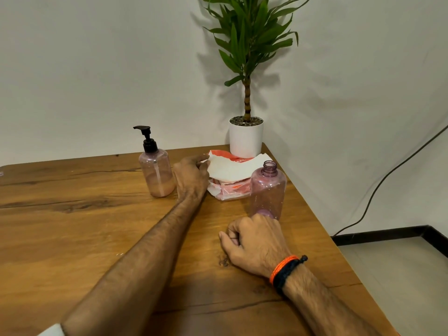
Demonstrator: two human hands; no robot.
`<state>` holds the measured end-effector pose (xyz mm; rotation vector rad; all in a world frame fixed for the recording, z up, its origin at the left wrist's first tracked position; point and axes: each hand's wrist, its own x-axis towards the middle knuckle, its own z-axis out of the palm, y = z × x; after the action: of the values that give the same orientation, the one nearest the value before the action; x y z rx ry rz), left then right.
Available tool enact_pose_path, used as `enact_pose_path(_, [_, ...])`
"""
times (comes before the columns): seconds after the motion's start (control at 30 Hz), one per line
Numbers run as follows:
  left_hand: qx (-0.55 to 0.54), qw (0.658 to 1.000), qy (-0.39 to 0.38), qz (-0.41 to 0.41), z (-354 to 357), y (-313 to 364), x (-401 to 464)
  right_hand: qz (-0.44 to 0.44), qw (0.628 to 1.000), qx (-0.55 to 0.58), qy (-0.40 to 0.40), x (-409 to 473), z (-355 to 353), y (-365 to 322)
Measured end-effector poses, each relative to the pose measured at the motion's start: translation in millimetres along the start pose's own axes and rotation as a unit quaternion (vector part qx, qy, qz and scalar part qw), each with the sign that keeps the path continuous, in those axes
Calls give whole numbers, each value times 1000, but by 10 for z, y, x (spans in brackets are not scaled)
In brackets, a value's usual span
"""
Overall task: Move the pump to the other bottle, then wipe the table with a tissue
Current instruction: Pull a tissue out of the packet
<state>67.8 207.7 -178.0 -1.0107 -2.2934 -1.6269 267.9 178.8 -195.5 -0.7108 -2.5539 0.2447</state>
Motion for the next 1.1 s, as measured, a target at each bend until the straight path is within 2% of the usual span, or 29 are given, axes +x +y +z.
enact_pose_path(0.13, [20,1000,-3,16,0,3,-30,2,1000,1,0,0,0,-1])
enact_pose_path(0.4, [69,997,-19,-1,25,-14,-36,2,1000,-1,5,0,8,-4])
enact_pose_path(0.7, [68,998,-20,-3,33,-25,-63,4,1000,-2,8,5,-4,-16])
enact_pose_path(0.93, [66,996,-30,-47,45,-11,-65,5,1000,-1,9,5,5,-15])
enact_pose_path(1.1, [47,997,0,-65,70,90,-21,6,1000,-2,11,9,12,-9])
